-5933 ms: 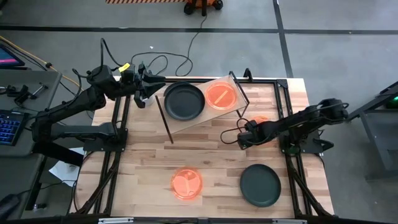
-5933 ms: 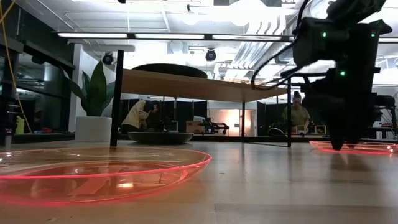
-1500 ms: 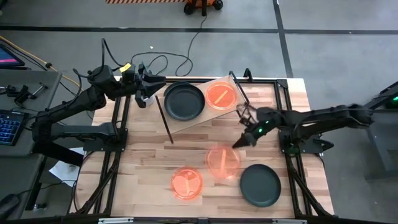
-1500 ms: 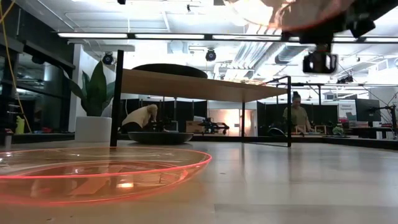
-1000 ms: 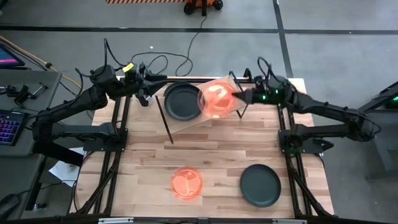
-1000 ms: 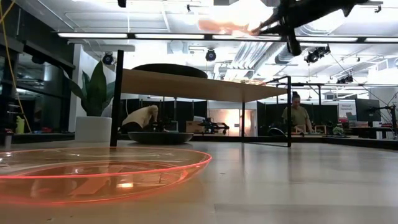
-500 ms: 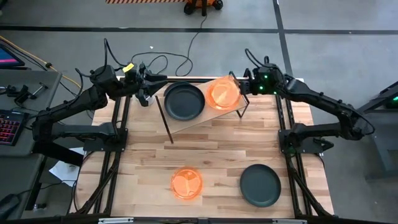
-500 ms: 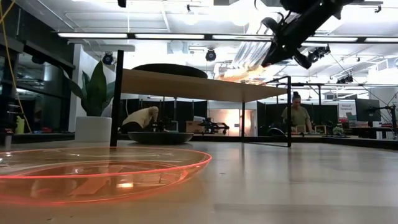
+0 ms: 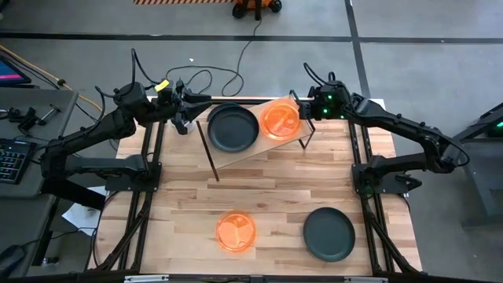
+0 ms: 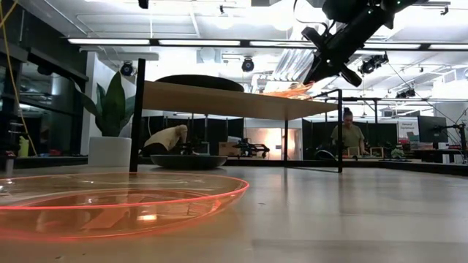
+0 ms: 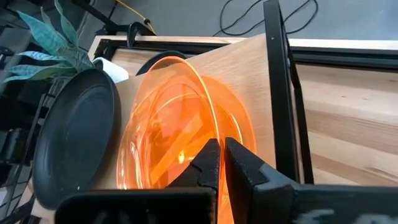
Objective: Place and stack plates onto a shelf
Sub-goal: Stack the right orange plate on top of the orange plate on the shelf, then stack the bottom black plate on top of the black plate on the shelf
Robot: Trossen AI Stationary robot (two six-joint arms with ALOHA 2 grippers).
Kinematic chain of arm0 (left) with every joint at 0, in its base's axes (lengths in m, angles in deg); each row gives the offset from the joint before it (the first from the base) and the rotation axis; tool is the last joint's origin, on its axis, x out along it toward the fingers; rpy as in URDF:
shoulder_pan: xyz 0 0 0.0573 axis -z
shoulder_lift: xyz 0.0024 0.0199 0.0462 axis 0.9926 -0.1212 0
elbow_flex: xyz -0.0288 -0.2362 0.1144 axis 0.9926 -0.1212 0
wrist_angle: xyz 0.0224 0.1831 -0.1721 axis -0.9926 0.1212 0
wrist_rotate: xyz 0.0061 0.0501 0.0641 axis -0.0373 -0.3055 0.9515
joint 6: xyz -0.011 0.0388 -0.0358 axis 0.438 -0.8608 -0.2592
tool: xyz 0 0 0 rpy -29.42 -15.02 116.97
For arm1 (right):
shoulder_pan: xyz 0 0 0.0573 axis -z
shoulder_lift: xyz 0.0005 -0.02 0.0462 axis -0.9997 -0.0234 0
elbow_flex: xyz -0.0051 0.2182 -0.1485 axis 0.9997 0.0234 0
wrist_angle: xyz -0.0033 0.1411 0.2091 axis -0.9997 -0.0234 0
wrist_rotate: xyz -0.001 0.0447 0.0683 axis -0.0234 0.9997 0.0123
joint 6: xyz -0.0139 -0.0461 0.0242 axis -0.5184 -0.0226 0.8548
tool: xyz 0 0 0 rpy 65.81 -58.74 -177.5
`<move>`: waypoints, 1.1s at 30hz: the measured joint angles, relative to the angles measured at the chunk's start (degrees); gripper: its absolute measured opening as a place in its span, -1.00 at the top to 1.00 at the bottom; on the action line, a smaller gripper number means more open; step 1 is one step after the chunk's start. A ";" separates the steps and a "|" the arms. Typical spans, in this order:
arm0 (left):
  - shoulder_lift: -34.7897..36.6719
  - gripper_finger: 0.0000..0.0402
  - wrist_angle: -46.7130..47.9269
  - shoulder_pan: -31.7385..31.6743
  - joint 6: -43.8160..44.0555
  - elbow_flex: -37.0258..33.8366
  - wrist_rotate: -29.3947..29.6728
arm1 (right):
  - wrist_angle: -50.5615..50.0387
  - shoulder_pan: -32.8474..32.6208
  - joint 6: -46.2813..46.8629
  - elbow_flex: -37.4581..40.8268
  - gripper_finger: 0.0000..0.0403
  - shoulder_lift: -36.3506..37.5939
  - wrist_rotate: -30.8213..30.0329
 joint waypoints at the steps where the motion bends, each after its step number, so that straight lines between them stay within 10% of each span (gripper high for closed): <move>1: 0.00 0.40 0.00 0.01 0.00 0.00 0.00 | -0.02 0.00 0.00 0.00 1.00 0.00 -0.10; 23: 0.00 0.40 -0.26 0.01 0.00 0.00 0.00 | 1.35 0.00 -2.72 -0.67 0.16 2.97 0.90; 33: 0.00 0.40 -0.24 0.01 0.00 0.00 0.00 | 3.80 -4.00 -11.73 -2.40 0.16 10.62 20.23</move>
